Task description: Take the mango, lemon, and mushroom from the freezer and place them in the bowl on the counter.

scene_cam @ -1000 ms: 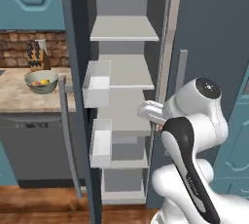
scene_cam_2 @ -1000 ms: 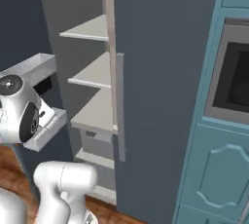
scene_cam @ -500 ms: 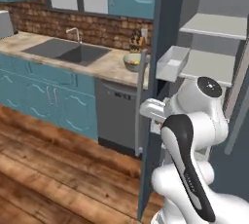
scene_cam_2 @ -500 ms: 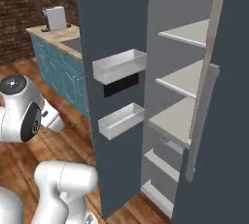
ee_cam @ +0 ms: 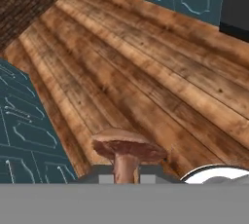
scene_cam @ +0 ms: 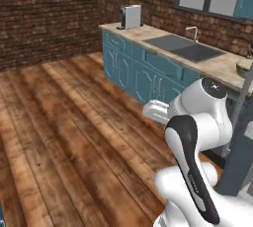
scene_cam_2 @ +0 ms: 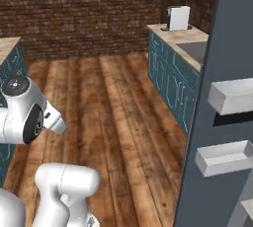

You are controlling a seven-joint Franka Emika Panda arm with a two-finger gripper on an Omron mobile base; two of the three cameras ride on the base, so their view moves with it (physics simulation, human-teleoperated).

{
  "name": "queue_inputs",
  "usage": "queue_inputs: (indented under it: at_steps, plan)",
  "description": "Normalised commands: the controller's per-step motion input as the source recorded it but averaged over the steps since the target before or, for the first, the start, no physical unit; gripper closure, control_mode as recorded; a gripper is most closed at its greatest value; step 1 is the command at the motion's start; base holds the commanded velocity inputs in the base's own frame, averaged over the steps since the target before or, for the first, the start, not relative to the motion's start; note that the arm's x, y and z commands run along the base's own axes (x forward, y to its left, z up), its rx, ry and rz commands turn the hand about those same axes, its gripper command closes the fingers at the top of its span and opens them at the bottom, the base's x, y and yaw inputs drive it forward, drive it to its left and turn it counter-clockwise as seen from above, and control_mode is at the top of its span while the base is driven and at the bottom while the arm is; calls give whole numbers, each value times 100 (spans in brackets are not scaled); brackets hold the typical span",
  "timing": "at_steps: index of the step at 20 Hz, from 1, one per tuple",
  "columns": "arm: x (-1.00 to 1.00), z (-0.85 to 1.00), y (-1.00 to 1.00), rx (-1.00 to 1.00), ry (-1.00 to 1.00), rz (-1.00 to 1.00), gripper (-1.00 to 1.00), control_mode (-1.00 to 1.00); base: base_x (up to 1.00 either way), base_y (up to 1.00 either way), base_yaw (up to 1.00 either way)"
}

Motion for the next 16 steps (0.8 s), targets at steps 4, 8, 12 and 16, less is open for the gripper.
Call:
queue_inputs:
  at_steps: [4, 8, 12, 16]
  plan:
    - [0, 0, 0, 0, 0, 0, 100, 100, 62, 47, 34]
    - [0, 0, 0, 0, 0, 0, 100, 100, 100, -6, -1]
    - [0, 0, 0, 0, 0, 0, 100, 100, 100, -40, -11]
    - [0, 0, 0, 0, 0, 0, 100, 100, 100, -38, -43]
